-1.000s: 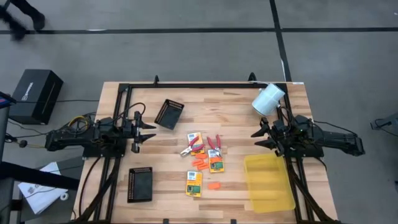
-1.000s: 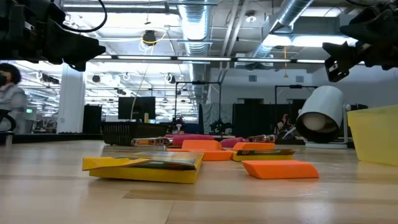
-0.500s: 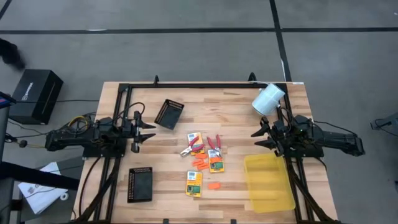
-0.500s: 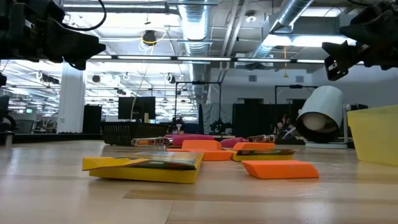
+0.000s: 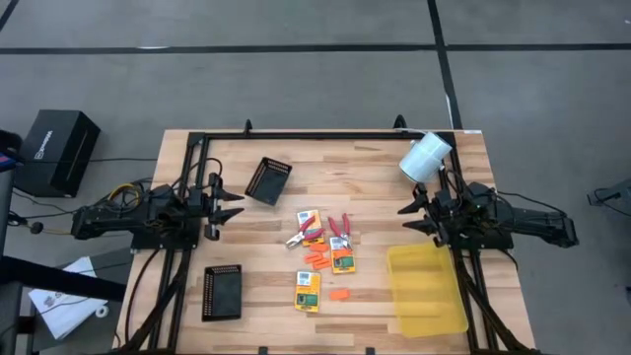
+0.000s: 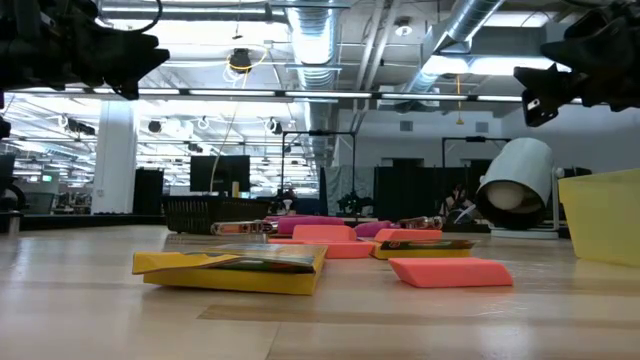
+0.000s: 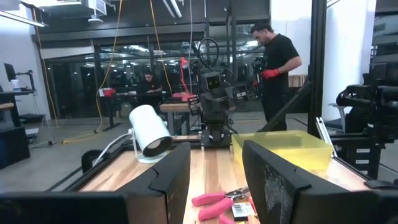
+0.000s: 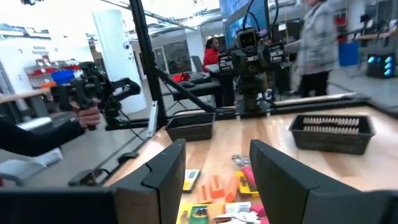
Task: Pick & Place School Supplies
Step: Put the pink hole puncher into the top black basket
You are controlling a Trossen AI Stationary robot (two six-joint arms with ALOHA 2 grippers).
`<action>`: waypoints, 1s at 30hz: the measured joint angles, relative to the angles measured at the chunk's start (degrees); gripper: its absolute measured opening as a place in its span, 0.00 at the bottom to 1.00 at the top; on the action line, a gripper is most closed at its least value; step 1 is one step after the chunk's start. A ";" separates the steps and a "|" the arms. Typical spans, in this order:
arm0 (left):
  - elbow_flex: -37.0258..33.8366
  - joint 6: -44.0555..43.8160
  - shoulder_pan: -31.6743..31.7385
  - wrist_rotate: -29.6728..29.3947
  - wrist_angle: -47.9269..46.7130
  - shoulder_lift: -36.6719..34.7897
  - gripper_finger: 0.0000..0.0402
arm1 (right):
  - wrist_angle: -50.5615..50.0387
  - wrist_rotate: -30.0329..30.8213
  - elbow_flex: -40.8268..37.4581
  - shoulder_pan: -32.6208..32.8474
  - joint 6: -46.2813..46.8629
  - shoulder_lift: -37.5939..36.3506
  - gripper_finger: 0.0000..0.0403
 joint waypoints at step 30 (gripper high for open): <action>-0.07 -8.84 0.01 -9.05 20.03 36.54 0.35 | 5.94 19.97 -0.01 -0.04 -4.54 3.48 0.41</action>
